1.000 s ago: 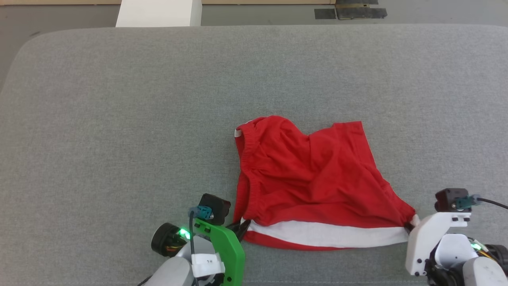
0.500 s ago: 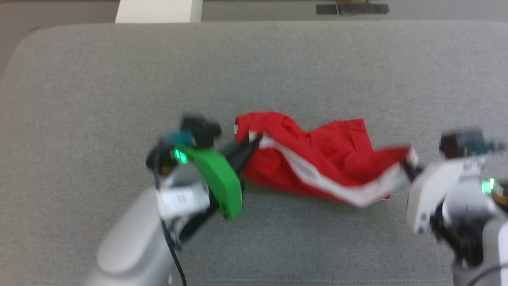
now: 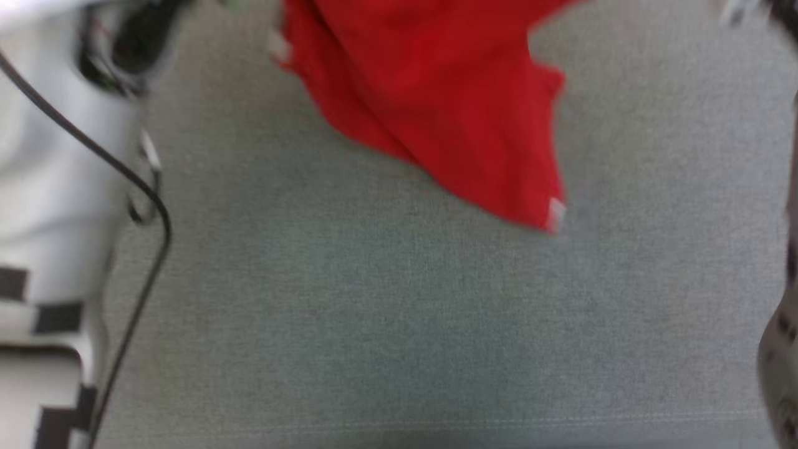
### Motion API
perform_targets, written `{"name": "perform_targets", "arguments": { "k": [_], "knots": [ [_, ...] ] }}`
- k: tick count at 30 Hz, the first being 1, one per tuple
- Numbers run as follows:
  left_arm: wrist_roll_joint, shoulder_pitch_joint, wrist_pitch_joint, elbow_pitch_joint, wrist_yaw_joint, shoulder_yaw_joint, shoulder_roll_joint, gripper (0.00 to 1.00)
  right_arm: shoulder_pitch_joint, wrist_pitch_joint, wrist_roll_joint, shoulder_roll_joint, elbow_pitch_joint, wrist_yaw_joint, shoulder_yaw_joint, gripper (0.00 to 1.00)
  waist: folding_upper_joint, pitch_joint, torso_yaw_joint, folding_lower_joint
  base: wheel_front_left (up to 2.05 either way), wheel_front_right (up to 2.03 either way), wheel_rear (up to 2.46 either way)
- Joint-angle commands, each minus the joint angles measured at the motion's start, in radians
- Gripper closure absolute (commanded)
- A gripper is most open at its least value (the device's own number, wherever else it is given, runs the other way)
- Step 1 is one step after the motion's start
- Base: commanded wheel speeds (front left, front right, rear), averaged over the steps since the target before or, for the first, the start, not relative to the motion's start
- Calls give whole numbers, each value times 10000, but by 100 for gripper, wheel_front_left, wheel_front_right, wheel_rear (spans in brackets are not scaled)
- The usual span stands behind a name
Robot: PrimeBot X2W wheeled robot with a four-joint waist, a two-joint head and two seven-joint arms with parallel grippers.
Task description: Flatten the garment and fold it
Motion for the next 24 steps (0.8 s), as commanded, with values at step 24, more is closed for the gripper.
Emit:
{"name": "perform_targets", "arguments": {
  "k": [24],
  "knots": [
    [573,153,-2699,2701,13,126,123,100,-675,-2817,-225,36,3037,-13,750,100,0,1257,-254,-2,0,0,0]
  ]
}}
